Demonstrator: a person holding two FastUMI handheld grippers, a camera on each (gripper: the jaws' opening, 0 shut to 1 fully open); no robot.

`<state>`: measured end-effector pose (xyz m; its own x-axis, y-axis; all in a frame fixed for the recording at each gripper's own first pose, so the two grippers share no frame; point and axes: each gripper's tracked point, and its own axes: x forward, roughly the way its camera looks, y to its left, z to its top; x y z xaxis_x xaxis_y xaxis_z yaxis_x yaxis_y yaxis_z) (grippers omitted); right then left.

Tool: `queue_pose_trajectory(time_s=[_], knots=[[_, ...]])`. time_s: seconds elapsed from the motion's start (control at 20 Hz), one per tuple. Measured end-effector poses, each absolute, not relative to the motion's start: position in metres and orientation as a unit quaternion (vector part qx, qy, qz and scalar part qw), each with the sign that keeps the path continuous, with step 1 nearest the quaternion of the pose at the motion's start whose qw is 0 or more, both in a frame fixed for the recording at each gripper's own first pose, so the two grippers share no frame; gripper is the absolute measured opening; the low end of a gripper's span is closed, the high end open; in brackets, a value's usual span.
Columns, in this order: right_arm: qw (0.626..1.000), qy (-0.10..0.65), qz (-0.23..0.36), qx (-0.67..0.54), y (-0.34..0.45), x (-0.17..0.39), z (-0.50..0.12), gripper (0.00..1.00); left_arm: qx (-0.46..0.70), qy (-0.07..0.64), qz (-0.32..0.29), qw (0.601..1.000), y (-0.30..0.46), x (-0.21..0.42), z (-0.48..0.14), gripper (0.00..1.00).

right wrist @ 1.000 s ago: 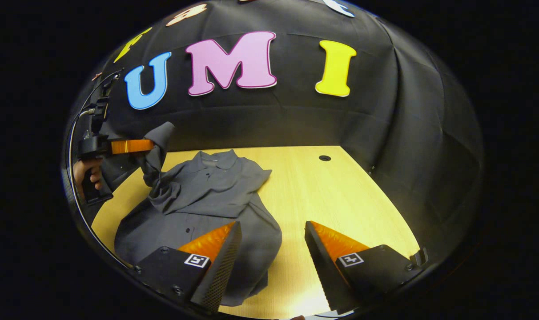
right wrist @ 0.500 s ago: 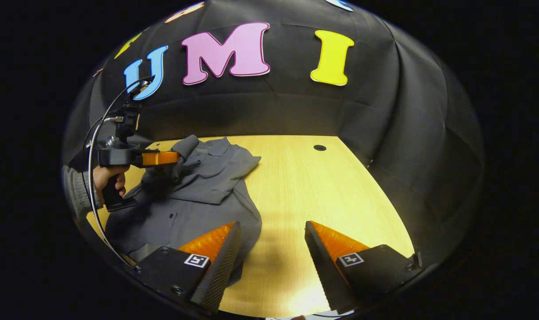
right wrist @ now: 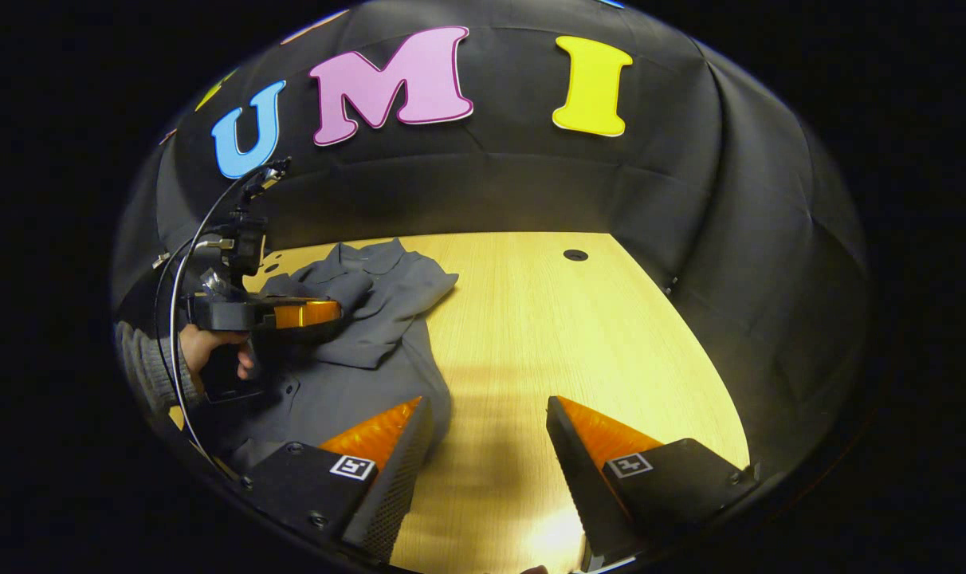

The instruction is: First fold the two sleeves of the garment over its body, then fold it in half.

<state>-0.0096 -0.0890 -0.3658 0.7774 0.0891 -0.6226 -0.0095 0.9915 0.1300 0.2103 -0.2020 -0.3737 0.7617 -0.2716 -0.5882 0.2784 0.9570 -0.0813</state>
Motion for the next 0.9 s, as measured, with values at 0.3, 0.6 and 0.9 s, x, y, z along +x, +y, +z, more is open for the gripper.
queue_pose_trajectory(time_s=[0.3, 0.6, 0.9], knots=[[0.938, 0.341, 0.024, 0.063, -0.084, -0.014, -0.368, 0.90, -0.036, 0.290, -0.176, 0.940, -0.226, 0.200, -0.351, 0.59], [0.939, 0.336, 0.021, 0.069, -0.070, -0.024, -0.352, 0.91, -0.041, 0.259, -0.221, 0.939, -0.232, 0.166, -0.311, 0.96], [0.937, 0.338, 0.032, 0.082, -0.042, -0.048, -0.342, 0.99, -0.044, 0.231, -0.202, 0.951, -0.156, 0.112, -0.265, 0.96]])
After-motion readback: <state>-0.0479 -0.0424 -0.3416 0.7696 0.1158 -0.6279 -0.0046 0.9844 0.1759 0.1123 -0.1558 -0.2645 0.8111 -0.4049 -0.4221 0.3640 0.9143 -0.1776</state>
